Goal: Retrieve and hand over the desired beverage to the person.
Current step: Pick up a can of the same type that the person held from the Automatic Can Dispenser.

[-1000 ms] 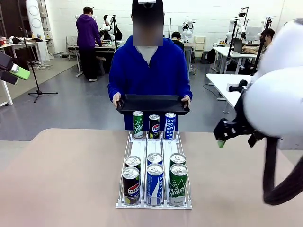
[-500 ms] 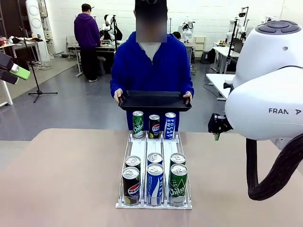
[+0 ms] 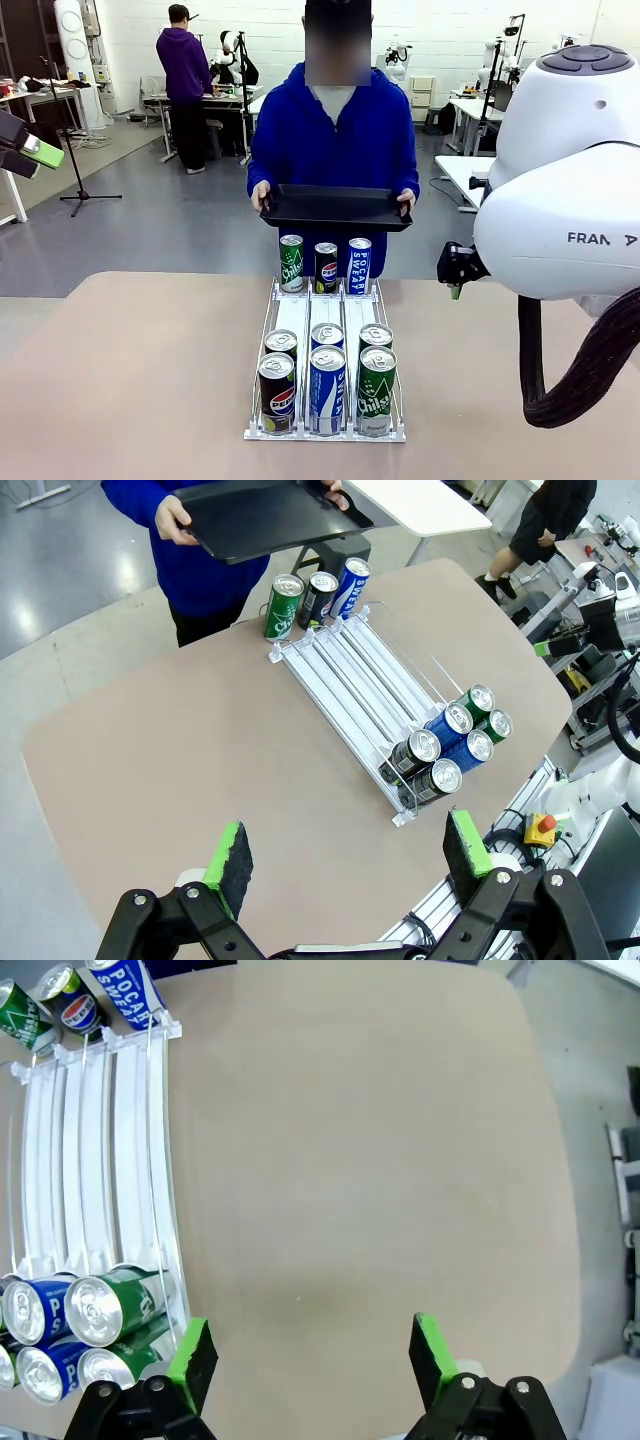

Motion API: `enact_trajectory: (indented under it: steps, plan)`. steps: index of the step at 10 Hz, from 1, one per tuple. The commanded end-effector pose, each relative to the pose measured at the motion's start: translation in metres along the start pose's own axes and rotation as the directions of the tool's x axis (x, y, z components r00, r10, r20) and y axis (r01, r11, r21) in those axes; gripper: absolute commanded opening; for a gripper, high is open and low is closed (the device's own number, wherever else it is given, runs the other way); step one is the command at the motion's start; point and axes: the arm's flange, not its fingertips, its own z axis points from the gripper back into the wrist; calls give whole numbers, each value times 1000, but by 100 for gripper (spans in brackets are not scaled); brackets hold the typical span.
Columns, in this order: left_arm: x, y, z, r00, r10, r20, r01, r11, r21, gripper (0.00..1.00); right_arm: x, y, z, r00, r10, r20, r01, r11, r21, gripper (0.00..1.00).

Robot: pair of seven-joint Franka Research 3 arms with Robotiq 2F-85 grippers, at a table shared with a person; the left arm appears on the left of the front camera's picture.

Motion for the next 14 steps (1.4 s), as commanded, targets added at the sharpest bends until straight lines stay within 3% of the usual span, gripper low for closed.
enact_trajectory:
  steps: [1, 4, 7, 11, 14]
  plan:
    - [-1, 1, 2, 1000, -9, 5, 9, 1000, -15, 100, -4, 15, -4, 995, 92, -29, -90, 993, 79, 100]
    - [-1, 1, 2, 1000, -9, 5, 9, 1000, -15, 100, -8, 84, -2, 966, 247, -72, -224, 945, 240, 100]
    - [-1, 1, 2, 1000, -9, 5, 9, 1000, -15, 100, -18, 127, -17, 960, 235, -151, -195, 951, 242, 100]
    - [-1, 1, 2, 1000, -9, 5, 9, 1000, -15, 100, -32, 139, -32, 958, 196, -207, -160, 971, 178, 100]
    - [-1, 1, 2, 1000, -9, 5, 9, 1000, -15, 100, -39, 137, -34, 961, 186, -203, -159, 977, 145, 100]
